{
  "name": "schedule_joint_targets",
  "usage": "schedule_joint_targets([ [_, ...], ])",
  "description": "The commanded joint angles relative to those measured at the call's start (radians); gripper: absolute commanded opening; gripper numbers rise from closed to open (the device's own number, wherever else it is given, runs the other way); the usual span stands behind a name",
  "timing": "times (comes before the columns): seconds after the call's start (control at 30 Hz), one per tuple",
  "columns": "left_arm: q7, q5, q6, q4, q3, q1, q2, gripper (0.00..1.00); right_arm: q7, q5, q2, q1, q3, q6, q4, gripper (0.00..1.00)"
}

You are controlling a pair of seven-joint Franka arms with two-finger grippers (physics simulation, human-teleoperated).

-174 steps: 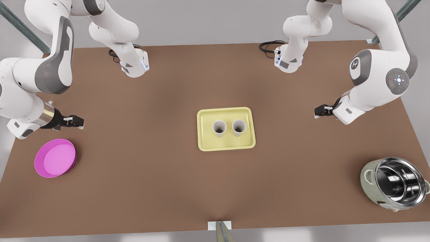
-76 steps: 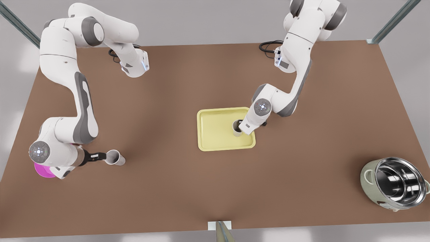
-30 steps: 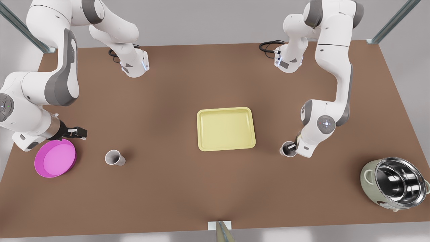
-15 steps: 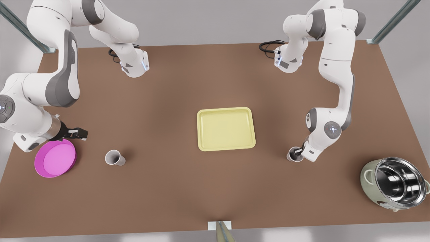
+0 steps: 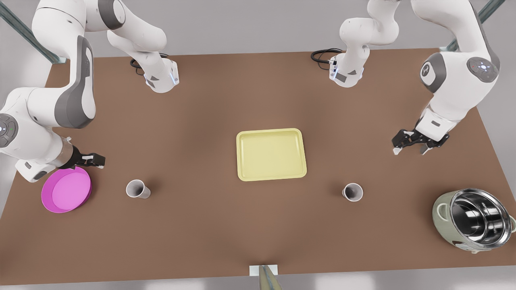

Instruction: Use the left arm to pick up the white IKEA cup from the tray and place it on the middle-left position; use the right arm to pick up the white IKEA cup from the tray and place it on the middle-right position

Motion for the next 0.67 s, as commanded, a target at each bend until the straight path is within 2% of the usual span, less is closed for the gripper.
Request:
schedule_joint_targets([
  [0.0, 0.016, 0.027, -0.234, 0.084, 0.000, -0.067, 0.053, 1.00, 0.000, 0.001, -0.001, 0.000, 0.001, -0.001, 0.000, 1.00],
  [0.23, 0.016, 0.024, -0.256, 0.105, 0.000, -0.067, 0.074, 1.00, 0.000, 0.001, 0.016, 0.006, 0.037, 0.007, 0.004, 1.00],
  [0.63, 0.014, 0.024, -0.256, 0.105, 0.000, -0.069, 0.076, 1.00, 0.005, 0.002, 0.011, 0.005, 0.036, 0.027, 0.005, 1.00],
])
